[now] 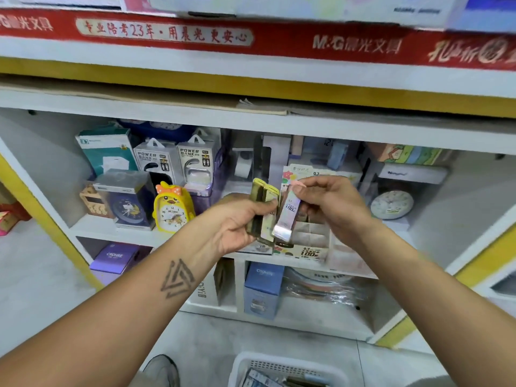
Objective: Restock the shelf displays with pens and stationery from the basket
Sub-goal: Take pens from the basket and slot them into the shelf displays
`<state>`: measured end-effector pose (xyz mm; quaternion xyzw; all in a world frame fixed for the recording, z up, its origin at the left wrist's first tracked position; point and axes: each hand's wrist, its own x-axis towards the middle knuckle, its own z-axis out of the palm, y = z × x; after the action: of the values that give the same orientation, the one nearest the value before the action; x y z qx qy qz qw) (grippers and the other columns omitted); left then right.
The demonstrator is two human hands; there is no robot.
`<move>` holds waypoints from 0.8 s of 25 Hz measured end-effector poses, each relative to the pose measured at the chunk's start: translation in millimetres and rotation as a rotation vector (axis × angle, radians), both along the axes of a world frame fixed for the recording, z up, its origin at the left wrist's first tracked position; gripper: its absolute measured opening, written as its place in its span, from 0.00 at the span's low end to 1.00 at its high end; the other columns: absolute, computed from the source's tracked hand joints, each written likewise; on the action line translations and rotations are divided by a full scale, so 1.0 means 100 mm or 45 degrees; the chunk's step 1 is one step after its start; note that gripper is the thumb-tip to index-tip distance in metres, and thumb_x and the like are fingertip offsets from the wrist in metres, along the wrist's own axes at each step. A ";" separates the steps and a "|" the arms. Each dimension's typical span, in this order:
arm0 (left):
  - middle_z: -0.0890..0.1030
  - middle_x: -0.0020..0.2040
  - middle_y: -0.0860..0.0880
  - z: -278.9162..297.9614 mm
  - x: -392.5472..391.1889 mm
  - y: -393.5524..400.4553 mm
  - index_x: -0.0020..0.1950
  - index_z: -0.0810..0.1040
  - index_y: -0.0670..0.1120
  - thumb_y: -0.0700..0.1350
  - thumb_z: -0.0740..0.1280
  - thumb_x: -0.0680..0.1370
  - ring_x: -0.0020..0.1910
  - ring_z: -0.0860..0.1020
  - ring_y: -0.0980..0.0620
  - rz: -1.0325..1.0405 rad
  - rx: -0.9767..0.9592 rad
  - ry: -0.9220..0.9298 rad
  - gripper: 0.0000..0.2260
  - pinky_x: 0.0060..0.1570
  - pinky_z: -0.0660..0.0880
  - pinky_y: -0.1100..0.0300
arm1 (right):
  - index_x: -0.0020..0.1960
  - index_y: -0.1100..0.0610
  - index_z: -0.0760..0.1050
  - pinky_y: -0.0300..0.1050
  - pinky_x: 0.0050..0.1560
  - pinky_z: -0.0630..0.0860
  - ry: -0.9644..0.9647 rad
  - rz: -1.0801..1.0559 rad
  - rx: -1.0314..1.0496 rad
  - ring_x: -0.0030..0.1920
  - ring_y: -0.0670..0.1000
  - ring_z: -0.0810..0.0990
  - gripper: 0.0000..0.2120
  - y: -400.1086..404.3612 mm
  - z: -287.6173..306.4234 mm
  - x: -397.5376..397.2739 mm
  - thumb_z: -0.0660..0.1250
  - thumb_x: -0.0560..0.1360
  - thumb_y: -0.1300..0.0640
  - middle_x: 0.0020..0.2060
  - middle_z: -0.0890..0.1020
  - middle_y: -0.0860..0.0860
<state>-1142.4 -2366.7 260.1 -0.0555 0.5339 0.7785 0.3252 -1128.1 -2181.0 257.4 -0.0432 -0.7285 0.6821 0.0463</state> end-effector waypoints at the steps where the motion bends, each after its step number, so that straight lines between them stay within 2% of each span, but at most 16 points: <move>1: 0.84 0.47 0.37 0.00 -0.02 0.05 0.52 0.77 0.35 0.34 0.63 0.80 0.43 0.84 0.43 0.074 -0.013 -0.008 0.05 0.40 0.83 0.48 | 0.50 0.64 0.82 0.46 0.37 0.76 0.057 -0.059 0.035 0.30 0.50 0.78 0.04 0.09 0.03 0.01 0.72 0.76 0.64 0.37 0.85 0.60; 2: 0.82 0.46 0.37 0.00 -0.05 0.09 0.50 0.76 0.36 0.34 0.61 0.81 0.44 0.83 0.44 0.142 -0.029 -0.016 0.05 0.43 0.82 0.46 | 0.51 0.63 0.80 0.45 0.34 0.76 0.126 -0.117 0.114 0.29 0.51 0.77 0.05 0.16 0.06 0.01 0.72 0.76 0.65 0.37 0.83 0.62; 4: 0.80 0.44 0.37 -0.02 -0.10 0.14 0.48 0.74 0.37 0.34 0.60 0.82 0.44 0.81 0.43 0.257 -0.074 -0.020 0.05 0.47 0.79 0.45 | 0.51 0.56 0.77 0.43 0.31 0.79 0.246 -0.205 0.377 0.29 0.53 0.80 0.07 0.30 0.08 0.00 0.72 0.76 0.65 0.37 0.81 0.64; 7: 0.79 0.42 0.36 -0.02 -0.10 0.14 0.50 0.74 0.37 0.33 0.62 0.80 0.41 0.81 0.42 0.284 -0.124 -0.034 0.02 0.41 0.81 0.44 | 0.49 0.49 0.74 0.51 0.39 0.84 0.350 -0.202 0.761 0.35 0.52 0.84 0.07 0.36 -0.02 0.00 0.69 0.79 0.59 0.39 0.83 0.57; 9: 0.80 0.50 0.33 -0.02 -0.08 0.14 0.56 0.73 0.36 0.33 0.59 0.80 0.43 0.82 0.40 0.230 -0.113 -0.068 0.06 0.36 0.82 0.45 | 0.53 0.48 0.72 0.55 0.43 0.82 0.446 -0.141 0.972 0.39 0.53 0.84 0.05 0.33 -0.14 -0.02 0.66 0.81 0.56 0.39 0.84 0.53; 11: 0.80 0.54 0.31 -0.04 -0.08 0.15 0.60 0.72 0.34 0.32 0.57 0.81 0.44 0.82 0.39 0.196 -0.111 -0.070 0.10 0.37 0.81 0.45 | 0.54 0.47 0.70 0.55 0.43 0.80 0.525 -0.108 1.061 0.41 0.54 0.83 0.06 0.28 -0.21 -0.06 0.64 0.82 0.57 0.38 0.83 0.52; 14: 0.82 0.48 0.32 -0.08 -0.10 0.15 0.57 0.73 0.34 0.31 0.56 0.81 0.44 0.82 0.39 0.167 -0.127 -0.059 0.09 0.41 0.79 0.46 | 0.55 0.48 0.70 0.54 0.41 0.79 0.566 -0.069 1.102 0.39 0.54 0.81 0.05 0.21 -0.29 -0.13 0.63 0.82 0.57 0.37 0.81 0.51; 16: 0.83 0.44 0.34 -0.10 -0.12 0.13 0.54 0.74 0.34 0.31 0.56 0.82 0.41 0.83 0.41 0.141 -0.153 -0.053 0.08 0.39 0.80 0.47 | 0.57 0.52 0.72 0.54 0.40 0.78 0.538 -0.017 1.164 0.38 0.55 0.80 0.05 0.16 -0.36 -0.16 0.63 0.82 0.59 0.37 0.81 0.53; 20: 0.84 0.42 0.37 -0.12 -0.12 0.13 0.53 0.78 0.37 0.31 0.59 0.81 0.35 0.85 0.44 0.102 -0.192 -0.043 0.09 0.32 0.82 0.50 | 0.59 0.58 0.82 0.51 0.52 0.79 0.573 0.021 1.344 0.49 0.56 0.82 0.15 0.10 -0.40 -0.19 0.63 0.78 0.70 0.48 0.85 0.56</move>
<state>-1154.1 -2353.7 248.1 -0.1144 0.5828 0.7474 0.2977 -1146.9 -2170.7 217.4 0.1377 -0.9429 0.2186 0.2104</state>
